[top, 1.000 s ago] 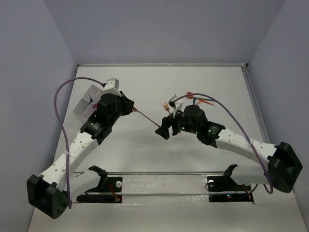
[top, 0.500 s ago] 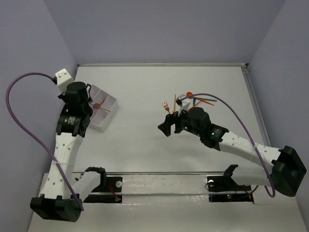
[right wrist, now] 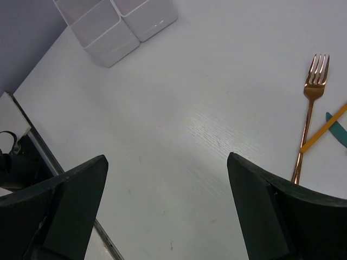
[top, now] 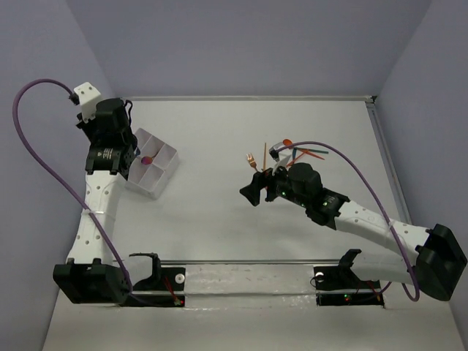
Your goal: Sort the eating utensils into containers
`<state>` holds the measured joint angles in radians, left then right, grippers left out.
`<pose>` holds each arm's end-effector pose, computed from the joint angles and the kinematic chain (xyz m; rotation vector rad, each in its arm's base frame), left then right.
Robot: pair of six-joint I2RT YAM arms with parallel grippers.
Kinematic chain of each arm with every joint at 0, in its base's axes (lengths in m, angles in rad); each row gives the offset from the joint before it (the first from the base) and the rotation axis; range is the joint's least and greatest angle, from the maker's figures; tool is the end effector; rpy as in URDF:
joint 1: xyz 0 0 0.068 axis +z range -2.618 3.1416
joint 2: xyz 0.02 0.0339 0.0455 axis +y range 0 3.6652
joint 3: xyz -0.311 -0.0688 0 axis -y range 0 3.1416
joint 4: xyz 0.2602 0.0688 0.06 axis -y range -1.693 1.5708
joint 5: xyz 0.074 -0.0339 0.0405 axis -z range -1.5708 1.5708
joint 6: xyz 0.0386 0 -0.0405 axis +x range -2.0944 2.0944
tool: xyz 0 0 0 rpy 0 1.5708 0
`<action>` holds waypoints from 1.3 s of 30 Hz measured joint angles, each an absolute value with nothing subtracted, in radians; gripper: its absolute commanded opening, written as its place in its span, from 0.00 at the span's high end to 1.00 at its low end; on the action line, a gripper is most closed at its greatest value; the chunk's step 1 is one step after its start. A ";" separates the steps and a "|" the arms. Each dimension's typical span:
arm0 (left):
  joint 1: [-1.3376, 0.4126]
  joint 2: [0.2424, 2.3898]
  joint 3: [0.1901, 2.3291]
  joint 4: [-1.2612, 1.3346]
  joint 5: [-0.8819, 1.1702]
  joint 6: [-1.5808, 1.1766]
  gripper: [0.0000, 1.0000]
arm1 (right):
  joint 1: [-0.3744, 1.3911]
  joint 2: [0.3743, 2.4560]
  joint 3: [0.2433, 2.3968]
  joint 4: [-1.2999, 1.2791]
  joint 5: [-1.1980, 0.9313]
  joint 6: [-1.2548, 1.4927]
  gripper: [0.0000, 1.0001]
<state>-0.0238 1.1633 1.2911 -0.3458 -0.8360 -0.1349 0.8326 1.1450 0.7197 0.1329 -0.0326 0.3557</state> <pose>0.2453 0.0228 0.4701 -0.6812 1.6200 0.6276 0.1748 0.1940 0.3116 -0.4840 1.8910 0.8385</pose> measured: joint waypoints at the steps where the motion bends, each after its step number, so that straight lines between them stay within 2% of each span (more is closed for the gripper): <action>1: -0.024 1.172 1.291 -0.331 -0.847 -0.121 0.94 | 0.833 1.145 0.720 0.133 -0.033 0.356 0.03; 13: -0.024 1.278 1.293 -0.197 -0.944 0.000 0.94 | 0.833 1.147 0.720 0.133 -0.034 0.356 0.04; 30: -0.024 1.317 1.195 -0.055 -0.959 0.057 0.94 | 0.832 1.159 0.720 0.132 -0.041 0.355 0.04; 32: -0.024 1.322 1.176 -0.038 -0.960 0.058 0.91 | 0.832 1.161 0.720 0.132 -0.041 0.355 0.05; 33: -0.024 1.322 1.166 -0.033 -0.961 0.058 0.85 | 0.832 1.163 0.720 0.133 -0.041 0.355 0.06; 39: -0.024 1.343 1.131 -0.023 -0.950 0.044 0.67 | 0.832 1.202 0.720 0.131 -0.039 0.354 0.09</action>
<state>-0.0238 1.3426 1.1313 -0.0231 -0.9497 0.0437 0.8318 1.2022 0.7200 0.1307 -0.0387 0.3542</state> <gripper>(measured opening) 0.269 0.931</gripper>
